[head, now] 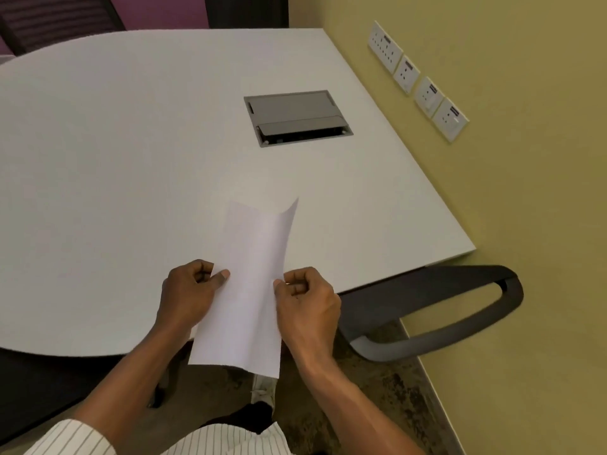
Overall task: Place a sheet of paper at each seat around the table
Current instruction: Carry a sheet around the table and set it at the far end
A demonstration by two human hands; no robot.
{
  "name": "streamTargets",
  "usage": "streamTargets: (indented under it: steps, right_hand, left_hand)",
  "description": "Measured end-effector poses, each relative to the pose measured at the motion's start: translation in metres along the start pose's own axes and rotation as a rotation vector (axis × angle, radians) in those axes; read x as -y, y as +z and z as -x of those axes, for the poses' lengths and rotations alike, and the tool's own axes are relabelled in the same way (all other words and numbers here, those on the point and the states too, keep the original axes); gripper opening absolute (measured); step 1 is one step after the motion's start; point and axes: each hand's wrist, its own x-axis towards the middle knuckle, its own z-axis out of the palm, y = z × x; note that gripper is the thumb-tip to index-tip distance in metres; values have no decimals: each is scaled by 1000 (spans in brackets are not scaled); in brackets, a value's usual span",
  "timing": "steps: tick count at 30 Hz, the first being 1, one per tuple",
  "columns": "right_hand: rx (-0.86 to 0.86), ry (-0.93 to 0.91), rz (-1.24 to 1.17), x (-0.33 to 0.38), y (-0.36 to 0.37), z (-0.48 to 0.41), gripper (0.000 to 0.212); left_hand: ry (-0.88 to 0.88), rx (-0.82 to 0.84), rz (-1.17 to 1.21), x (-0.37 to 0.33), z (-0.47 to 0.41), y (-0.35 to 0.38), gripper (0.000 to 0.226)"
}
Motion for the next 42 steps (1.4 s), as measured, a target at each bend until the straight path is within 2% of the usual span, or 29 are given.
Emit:
streamTargets:
  steps: [6, 14, 19, 23, 32, 42]
  right_hand:
    - [64, 93, 29, 50, 3, -82, 11]
    - [53, 170, 38, 44, -20, -195, 8]
    - [88, 226, -7, 16, -45, -259, 8]
    - [118, 195, 86, -18, -69, -311, 8]
    - [302, 191, 232, -105, -98, -416, 11]
    - [361, 166, 256, -167, -90, -471, 11]
  left_hand:
    - [21, -60, 37, -40, -49, -12, 17]
    - [-22, -49, 153, -80, -101, 35, 23]
    - [-42, -22, 193, -99, -123, 97, 19]
    - [-88, -22, 176, -100, -138, 152, 21]
    - [-214, -30, 66, -89, -167, 272, 29]
    - [-307, -80, 8, -66, -194, 323, 26]
